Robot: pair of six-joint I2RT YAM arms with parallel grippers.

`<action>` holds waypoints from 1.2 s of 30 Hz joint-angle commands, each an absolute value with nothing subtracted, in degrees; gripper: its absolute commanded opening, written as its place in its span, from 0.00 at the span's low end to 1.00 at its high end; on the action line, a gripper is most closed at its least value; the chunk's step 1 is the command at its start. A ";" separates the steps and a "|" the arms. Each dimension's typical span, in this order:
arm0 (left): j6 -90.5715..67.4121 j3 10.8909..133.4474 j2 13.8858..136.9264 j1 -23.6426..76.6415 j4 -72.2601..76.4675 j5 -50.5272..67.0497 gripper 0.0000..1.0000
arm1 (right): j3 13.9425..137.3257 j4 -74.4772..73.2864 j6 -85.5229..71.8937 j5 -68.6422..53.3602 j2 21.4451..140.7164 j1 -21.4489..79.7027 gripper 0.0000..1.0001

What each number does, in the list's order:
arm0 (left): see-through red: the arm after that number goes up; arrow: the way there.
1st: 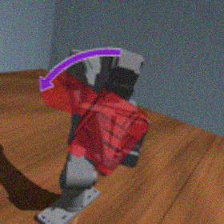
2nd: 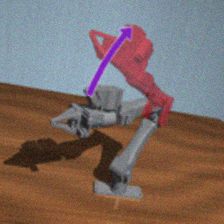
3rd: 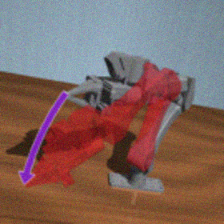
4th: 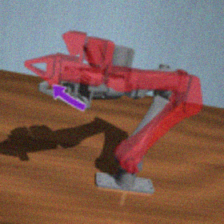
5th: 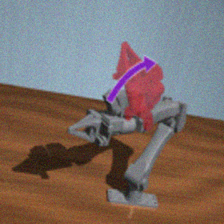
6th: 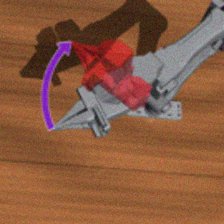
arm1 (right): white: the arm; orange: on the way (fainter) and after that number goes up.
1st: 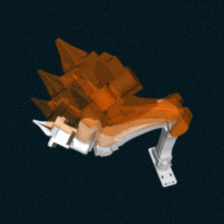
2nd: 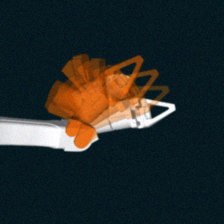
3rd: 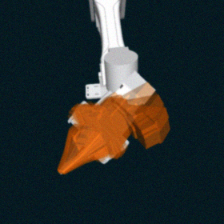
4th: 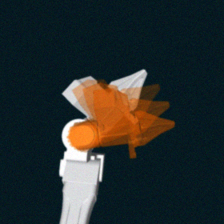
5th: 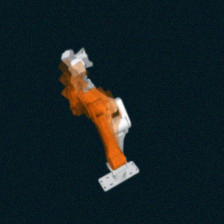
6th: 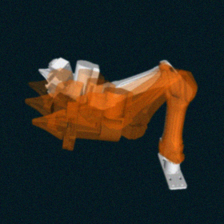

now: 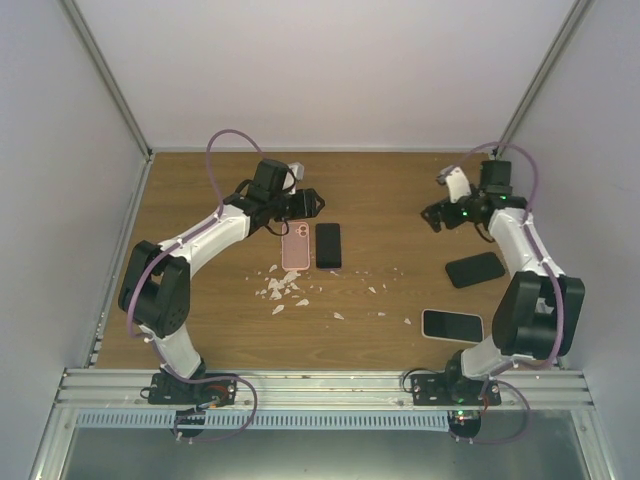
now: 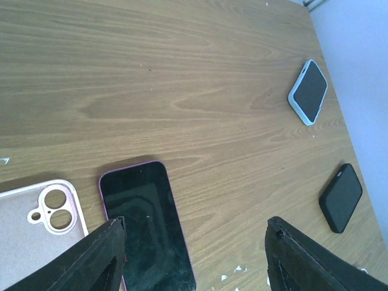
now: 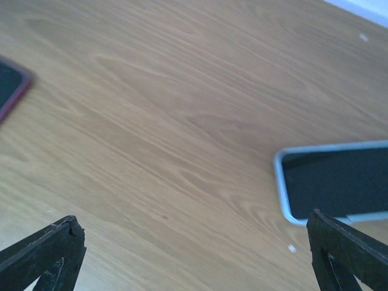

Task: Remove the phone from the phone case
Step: Place the phone at the center of the board, then move the phone to the center of the board.

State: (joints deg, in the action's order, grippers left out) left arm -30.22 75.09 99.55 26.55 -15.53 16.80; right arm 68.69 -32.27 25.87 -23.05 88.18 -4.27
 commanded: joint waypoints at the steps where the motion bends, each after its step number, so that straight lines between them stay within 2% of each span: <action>1: -28.74 74.36 98.12 26.81 -12.55 16.44 0.64 | 71.30 -34.56 19.79 -24.12 91.39 -11.67 1.00; 11: -29.95 74.56 98.87 26.29 -12.39 18.44 0.64 | 77.85 -35.21 11.03 -27.95 101.59 -21.02 1.00; 19: -30.32 73.99 98.57 25.51 -11.96 19.14 0.64 | 81.82 -33.51 5.49 -28.76 110.77 -21.23 1.00; 28: -30.90 72.25 97.33 24.19 -11.03 19.54 0.64 | 88.05 -32.37 0.11 -21.45 119.33 -21.06 0.99; 36: -31.50 71.67 96.96 23.34 -10.79 19.67 0.64 | 92.61 -32.28 -1.03 -25.61 125.93 -20.88 0.99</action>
